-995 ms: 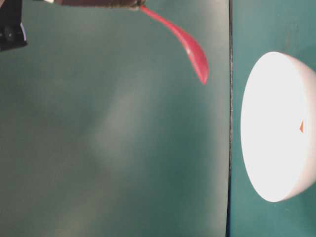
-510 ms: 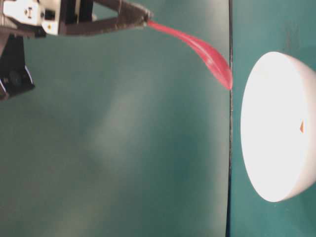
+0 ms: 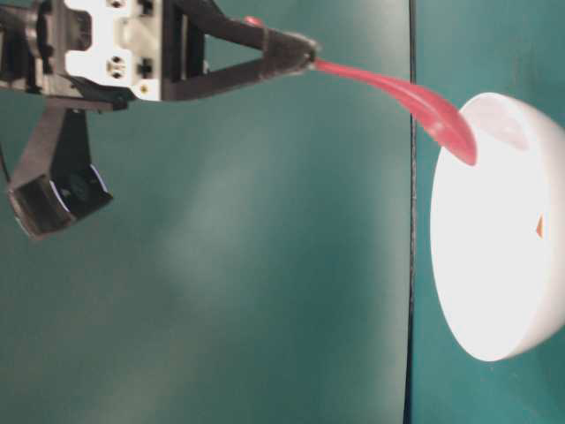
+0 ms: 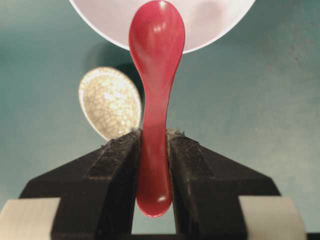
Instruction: Grip the spoon and scoop the red block from the bowl with right arm.
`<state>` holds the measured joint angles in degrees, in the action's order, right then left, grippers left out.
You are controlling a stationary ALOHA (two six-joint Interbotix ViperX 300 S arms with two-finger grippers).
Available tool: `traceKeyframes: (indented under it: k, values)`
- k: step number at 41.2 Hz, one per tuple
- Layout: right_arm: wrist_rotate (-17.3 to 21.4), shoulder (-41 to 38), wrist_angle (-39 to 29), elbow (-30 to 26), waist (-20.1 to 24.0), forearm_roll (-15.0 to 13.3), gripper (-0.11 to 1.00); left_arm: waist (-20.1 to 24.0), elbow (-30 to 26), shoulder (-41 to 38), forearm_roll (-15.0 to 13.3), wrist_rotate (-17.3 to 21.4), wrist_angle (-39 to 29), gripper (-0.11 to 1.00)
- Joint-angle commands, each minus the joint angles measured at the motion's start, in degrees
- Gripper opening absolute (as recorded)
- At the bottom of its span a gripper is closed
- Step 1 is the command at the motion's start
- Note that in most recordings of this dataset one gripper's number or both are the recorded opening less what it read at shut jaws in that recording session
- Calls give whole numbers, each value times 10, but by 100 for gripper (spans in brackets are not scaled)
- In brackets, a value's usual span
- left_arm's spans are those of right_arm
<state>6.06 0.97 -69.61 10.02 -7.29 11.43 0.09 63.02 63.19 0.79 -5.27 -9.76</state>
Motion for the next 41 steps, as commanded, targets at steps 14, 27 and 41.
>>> traceKeyframes:
  k: [14, 27, 41]
  values:
    - [-12, -25, 41, -24, 8, -1, 24, 0, -18, -3, 2, 1, 3, 0]
    - [-12, -54, 53, -24, 11, -11, 24, 0, -18, -3, 2, 1, 3, 0]
    - [-12, -71, 73, -24, 11, -27, 24, 0, -18, -3, 2, 1, -10, 0]
